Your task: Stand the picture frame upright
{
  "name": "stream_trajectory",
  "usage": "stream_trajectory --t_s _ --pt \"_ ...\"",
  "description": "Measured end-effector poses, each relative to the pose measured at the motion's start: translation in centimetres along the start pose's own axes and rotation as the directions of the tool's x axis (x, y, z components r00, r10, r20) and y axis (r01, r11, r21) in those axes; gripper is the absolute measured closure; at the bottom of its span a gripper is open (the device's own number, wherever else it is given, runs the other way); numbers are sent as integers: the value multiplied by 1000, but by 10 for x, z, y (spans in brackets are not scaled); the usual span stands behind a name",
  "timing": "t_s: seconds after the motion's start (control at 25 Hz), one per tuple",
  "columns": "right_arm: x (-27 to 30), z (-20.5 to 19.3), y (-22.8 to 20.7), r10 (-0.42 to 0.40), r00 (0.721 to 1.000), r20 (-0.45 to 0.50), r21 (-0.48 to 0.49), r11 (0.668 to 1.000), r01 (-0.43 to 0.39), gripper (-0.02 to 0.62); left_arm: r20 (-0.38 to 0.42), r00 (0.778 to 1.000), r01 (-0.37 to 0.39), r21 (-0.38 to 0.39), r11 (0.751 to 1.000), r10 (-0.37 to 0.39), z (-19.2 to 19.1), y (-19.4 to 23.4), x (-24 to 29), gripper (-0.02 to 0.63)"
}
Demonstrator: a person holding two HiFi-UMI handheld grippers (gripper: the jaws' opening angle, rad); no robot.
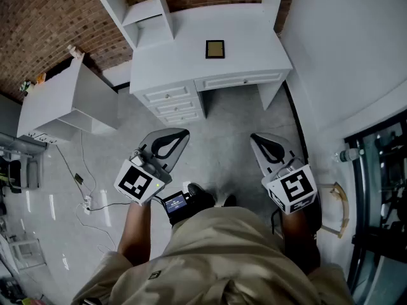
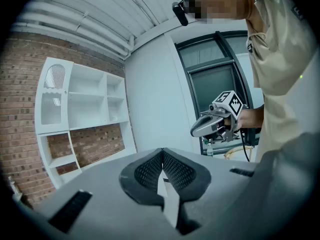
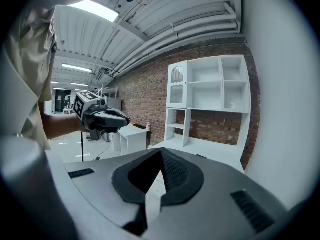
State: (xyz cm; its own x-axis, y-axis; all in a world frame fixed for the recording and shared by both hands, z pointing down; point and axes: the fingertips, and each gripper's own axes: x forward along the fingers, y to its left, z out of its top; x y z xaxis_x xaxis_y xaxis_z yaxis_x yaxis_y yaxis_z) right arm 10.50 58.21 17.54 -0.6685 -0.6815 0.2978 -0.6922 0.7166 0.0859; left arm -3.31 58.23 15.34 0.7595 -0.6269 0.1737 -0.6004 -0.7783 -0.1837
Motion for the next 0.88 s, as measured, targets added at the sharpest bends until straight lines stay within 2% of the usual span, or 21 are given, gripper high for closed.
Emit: stream_trajectory --t_s 0.24,0.44,0.6,0.88 --pt "4 -4 7 13 1000 -5 3 1000 -13 592 -1 1000 -4 -5 1000 4 -6 -1 -4 598" --pt "24 -5 4 11 1000 -20 14 1000 -11 592 1 1000 -8 -32 999 8 -14 15 -9 598" --pt "48 2 3 3 1000 8 47 999 -3 592 -15 1000 16 -37 999 -17 -33 38 -7 598" --pt "95 25 -9 -66 998 6 39 997 66 591 41 994 100 -27 995 -99 -39 89 5 598"
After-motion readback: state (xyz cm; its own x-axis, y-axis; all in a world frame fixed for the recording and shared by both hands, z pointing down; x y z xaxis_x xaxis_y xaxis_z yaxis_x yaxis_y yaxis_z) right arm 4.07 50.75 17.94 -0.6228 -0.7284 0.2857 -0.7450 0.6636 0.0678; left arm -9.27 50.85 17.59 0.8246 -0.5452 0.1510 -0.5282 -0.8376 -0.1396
